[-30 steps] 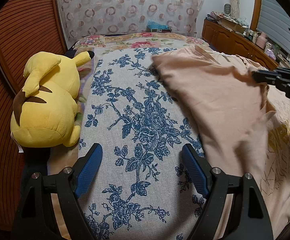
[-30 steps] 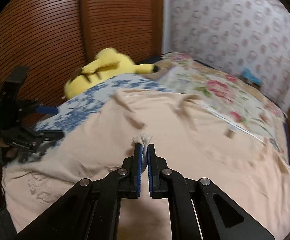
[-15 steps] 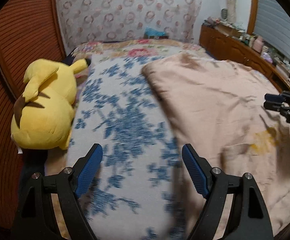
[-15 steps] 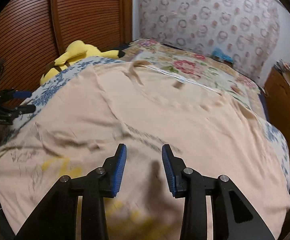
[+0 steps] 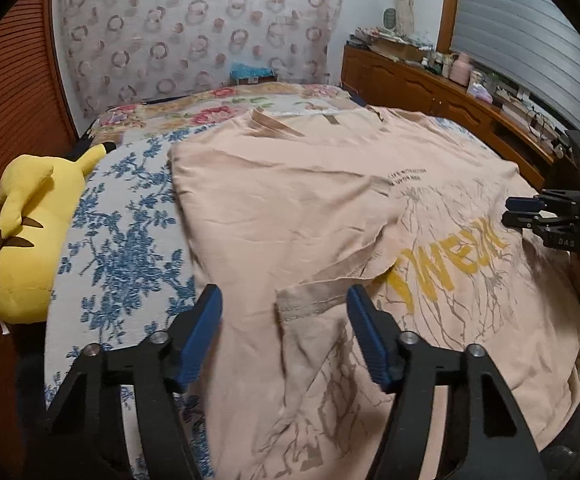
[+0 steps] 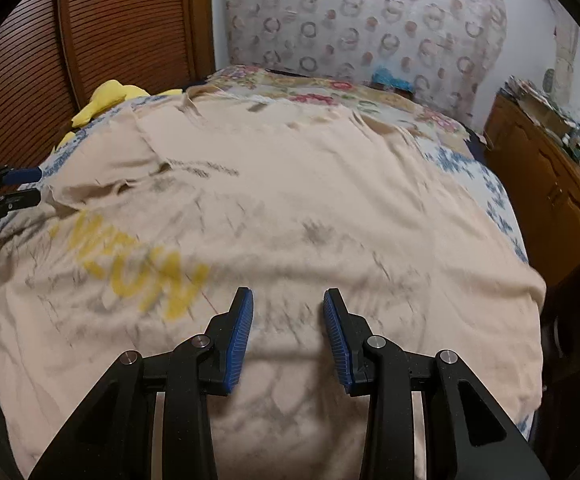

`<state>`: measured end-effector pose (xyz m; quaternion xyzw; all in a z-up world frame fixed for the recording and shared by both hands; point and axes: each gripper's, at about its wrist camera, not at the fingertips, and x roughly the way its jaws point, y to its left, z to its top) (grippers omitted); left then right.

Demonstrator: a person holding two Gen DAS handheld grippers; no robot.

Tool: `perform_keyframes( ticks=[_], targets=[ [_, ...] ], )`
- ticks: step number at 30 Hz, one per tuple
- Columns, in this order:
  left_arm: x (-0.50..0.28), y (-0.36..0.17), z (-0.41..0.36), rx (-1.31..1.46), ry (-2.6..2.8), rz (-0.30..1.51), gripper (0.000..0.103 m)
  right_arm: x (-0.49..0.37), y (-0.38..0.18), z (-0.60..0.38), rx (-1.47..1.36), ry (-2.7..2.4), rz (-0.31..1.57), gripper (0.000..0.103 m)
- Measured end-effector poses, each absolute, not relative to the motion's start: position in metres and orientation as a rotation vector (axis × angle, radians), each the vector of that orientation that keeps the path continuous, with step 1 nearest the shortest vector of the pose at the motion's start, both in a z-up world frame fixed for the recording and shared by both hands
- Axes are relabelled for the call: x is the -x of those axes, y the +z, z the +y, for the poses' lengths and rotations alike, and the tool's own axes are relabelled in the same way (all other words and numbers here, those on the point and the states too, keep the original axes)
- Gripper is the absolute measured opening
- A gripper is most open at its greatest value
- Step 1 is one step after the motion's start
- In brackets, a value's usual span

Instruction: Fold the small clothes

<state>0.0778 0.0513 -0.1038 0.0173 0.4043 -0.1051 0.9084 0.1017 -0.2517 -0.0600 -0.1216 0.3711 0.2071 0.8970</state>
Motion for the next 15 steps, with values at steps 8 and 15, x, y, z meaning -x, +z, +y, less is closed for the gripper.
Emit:
perform_keyframes(
  ticks=[8, 15],
  targets=[
    [-0.085, -0.114, 0.044, -0.042, -0.227, 0.873, 0.051, -0.096, -0.058, -0.251, 0.232, 0.438, 0.759, 0.04],
    [-0.081, -0.114, 0.044, -0.026, -0.226, 0.865, 0.04, -0.103, -0.062, -0.25, 0.237, 0.436, 0.759, 0.043]
  ],
)
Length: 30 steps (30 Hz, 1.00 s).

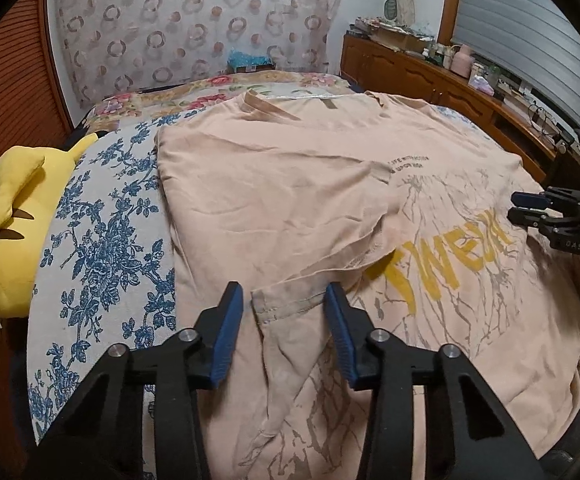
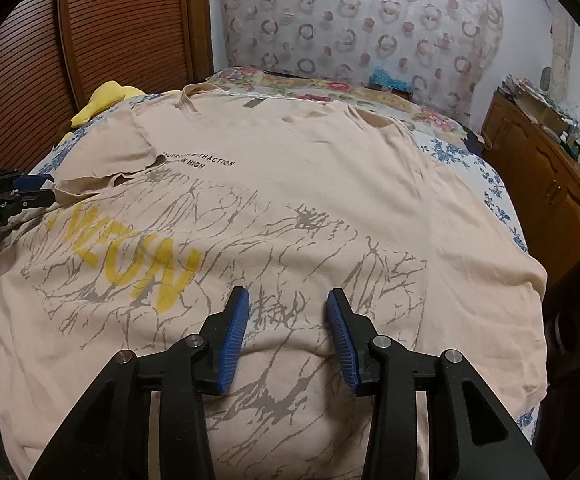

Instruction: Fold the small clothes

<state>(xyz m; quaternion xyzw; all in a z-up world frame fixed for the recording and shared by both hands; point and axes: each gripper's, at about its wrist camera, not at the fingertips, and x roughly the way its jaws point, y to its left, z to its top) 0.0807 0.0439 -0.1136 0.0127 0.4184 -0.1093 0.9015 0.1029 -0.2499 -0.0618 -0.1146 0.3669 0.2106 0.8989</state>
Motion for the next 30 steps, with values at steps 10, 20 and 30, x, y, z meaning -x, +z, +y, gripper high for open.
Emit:
perform_keyframes(
  ticks=[10, 20, 30],
  targets=[
    [-0.055, -0.101, 0.026, -0.03, -0.29, 0.836, 0.017, -0.108, -0.063, -0.252, 0.238, 0.445, 0.763, 0.047],
    [-0.041, -0.096, 0.012, -0.036, -0.35, 0.853, 0.03, -0.108, -0.063, -0.252, 0.238, 0.445, 0.763, 0.048],
    [-0.045, -0.079, 0.016, -0.029, -0.314, 0.797, 0.045, -0.109, -0.064, -0.253, 0.236, 0.449, 0.766, 0.054]
  ],
)
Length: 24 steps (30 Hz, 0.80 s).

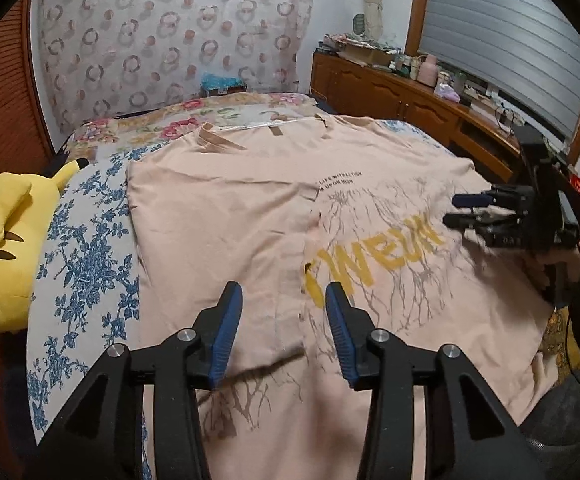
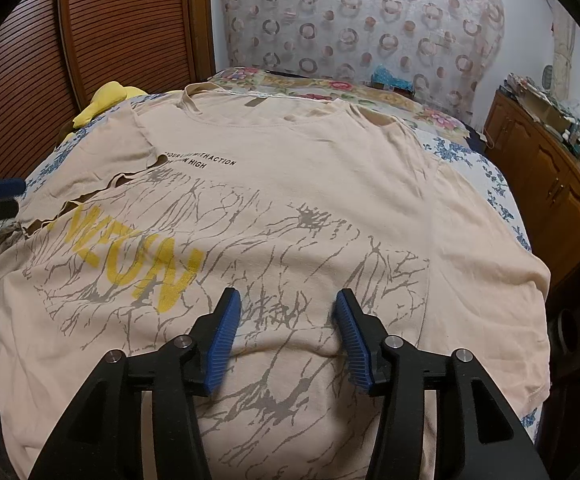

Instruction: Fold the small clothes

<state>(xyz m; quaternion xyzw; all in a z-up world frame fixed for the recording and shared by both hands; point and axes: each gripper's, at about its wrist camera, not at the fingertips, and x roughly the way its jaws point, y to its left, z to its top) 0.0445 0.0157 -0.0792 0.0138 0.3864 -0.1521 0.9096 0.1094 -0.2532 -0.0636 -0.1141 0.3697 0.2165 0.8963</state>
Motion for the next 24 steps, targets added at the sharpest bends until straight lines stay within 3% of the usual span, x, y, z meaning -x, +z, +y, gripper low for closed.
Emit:
perform_keyframes(
  ticks=[4, 5, 10, 24],
  targets=[
    [-0.047, -0.074, 0.015, -0.035, -0.292, 0.772, 0.057, -0.11, -0.064, -0.254, 0.235, 0.449, 0.768, 0.057],
    [-0.046, -0.071, 0.015, -0.034, -0.293, 0.761, 0.065, -0.11, -0.064, -0.254, 0.234, 0.451, 0.769, 0.059],
    [-0.044, -0.061, 0.014, -0.025, -0.29, 0.702, 0.076, -0.111, -0.065, -0.254, 0.237, 0.448, 0.769, 0.061],
    [-0.043, -0.063, 0.016, -0.004, -0.234, 0.683, 0.076, -0.096, -0.043, -0.294, 0.147, 0.397, 0.692, 0.062]
  ],
)
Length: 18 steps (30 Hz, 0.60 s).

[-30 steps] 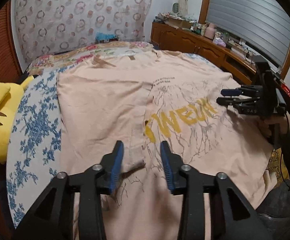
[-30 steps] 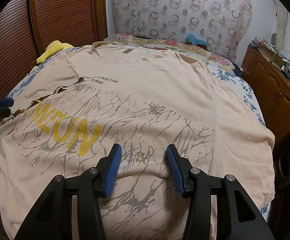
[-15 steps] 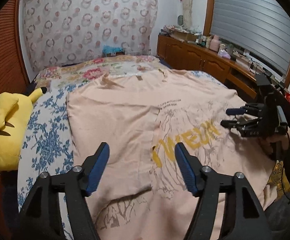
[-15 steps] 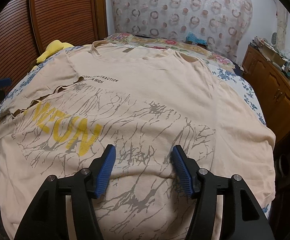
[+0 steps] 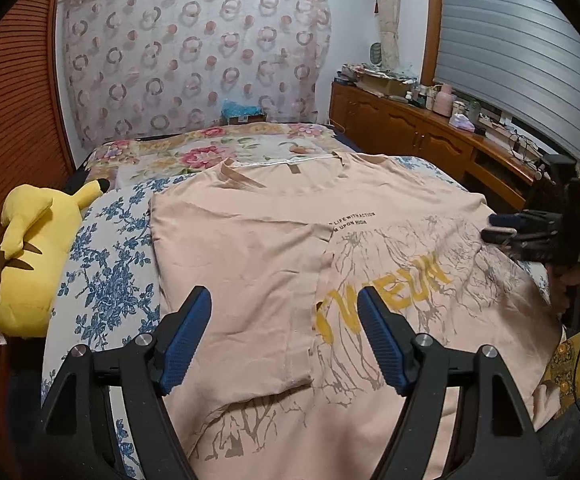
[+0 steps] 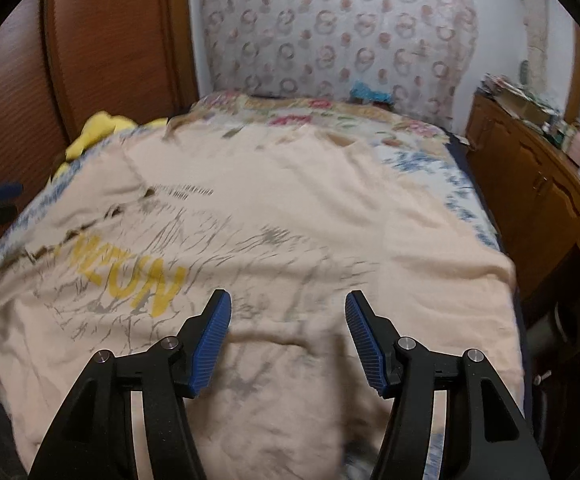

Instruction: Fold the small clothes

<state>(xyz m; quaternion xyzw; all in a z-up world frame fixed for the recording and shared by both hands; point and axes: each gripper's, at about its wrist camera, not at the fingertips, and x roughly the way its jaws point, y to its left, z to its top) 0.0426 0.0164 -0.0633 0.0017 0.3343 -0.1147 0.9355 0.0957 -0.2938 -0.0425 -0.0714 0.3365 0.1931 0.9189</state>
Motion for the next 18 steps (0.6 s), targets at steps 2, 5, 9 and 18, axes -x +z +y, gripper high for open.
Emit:
perform_keyframes(
  ticks=[2, 5, 9, 18],
  targets=[
    [-0.041, -0.063, 0.017, 0.005, -0.233, 0.68, 0.076, -0.09, -0.035, -0.312, 0.12, 0.371, 0.673, 0.062],
    [-0.04, -0.064, 0.017, 0.014, -0.231, 0.678, 0.076, -0.083, -0.03, -0.343, 0.103, 0.301, 0.658, 0.062],
    [-0.04, -0.067, 0.016, 0.023, -0.231, 0.679, 0.076, -0.086, -0.034, -0.382, 0.083, 0.212, 0.672, 0.062],
    [-0.04, -0.073, 0.009, 0.015, -0.232, 0.697, 0.076, -0.102, -0.062, -0.422, 0.02, 0.145, 0.763, 0.061]
  ],
)
